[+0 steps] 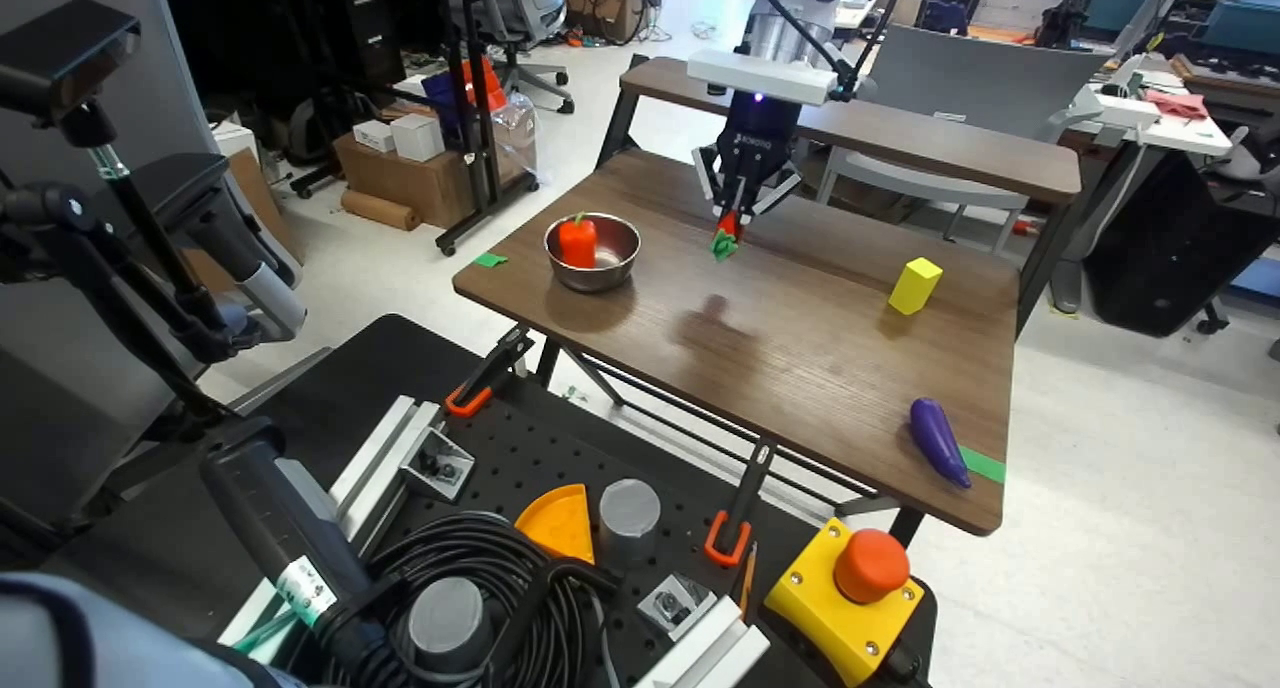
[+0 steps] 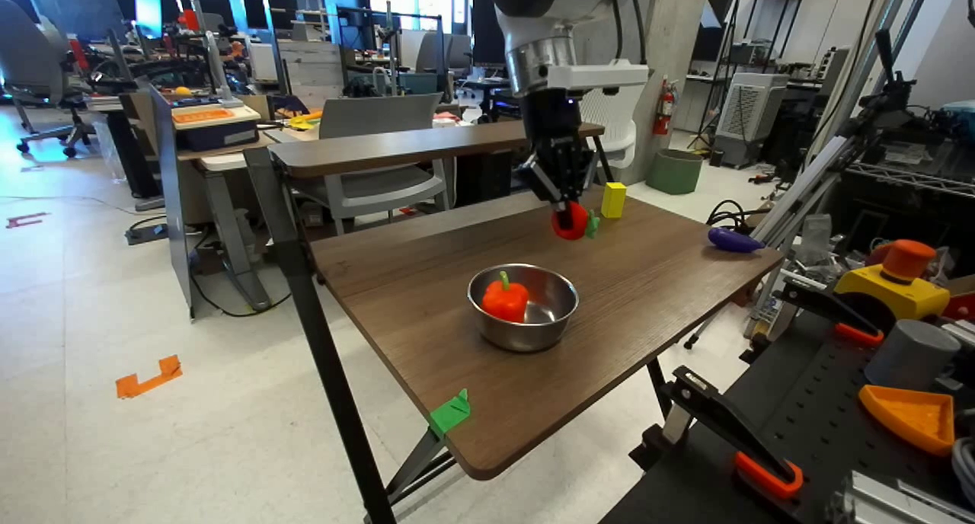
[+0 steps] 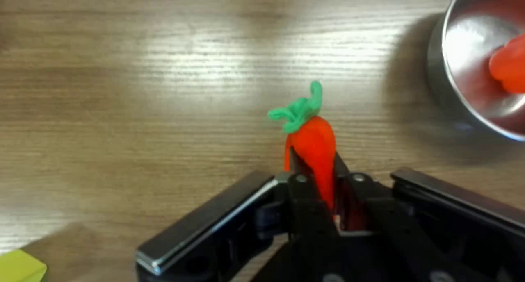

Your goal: Pick the red object and move it to the bottom on the table

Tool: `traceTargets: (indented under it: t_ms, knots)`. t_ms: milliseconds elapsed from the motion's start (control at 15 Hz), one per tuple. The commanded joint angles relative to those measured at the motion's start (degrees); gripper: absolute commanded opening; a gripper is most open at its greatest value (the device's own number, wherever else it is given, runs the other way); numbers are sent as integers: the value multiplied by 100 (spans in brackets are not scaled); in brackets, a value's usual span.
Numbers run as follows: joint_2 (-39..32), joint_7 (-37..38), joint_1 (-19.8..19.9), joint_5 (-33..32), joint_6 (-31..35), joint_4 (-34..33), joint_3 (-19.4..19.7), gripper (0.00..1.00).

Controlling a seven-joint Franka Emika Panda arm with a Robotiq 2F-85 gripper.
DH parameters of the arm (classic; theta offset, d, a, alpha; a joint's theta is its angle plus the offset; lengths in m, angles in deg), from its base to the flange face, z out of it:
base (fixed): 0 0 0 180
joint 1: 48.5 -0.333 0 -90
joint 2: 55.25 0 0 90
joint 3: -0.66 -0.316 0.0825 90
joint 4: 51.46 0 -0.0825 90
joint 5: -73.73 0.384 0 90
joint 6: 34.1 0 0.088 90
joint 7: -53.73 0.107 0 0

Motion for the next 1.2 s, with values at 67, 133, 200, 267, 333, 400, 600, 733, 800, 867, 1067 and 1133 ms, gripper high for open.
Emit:
traceTargets:
  t_ms: [67, 133, 200, 267, 333, 400, 600, 733, 800, 867, 1067, 1133]
  knots:
    - [583, 138, 66, -21, 109, 1219, 131, 3]
    - [625, 152, 85, -27, 119, 1367, 153, 3]
    - [635, 193, 87, -45, 134, 1497, 184, 3]
    - [611, 206, 104, -36, 44, 1562, 205, 3]
    - [589, 253, 95, -58, 14, 1634, 240, 3]
    - [577, 255, 92, -82, 19, 1700, 261, 3]
    - [435, 326, 83, -213, 260, 1687, 360, 3]
    - [305, 440, 80, -330, 382, 1568, 447, 37]
    - [272, 505, 72, -396, 442, 1538, 490, 40]
    - [271, 551, 66, -436, 412, 1514, 512, 46]
    - [396, 597, 78, -463, 411, 1538, 509, 68]
    - [525, 523, 93, -409, 324, 1599, 452, 75]
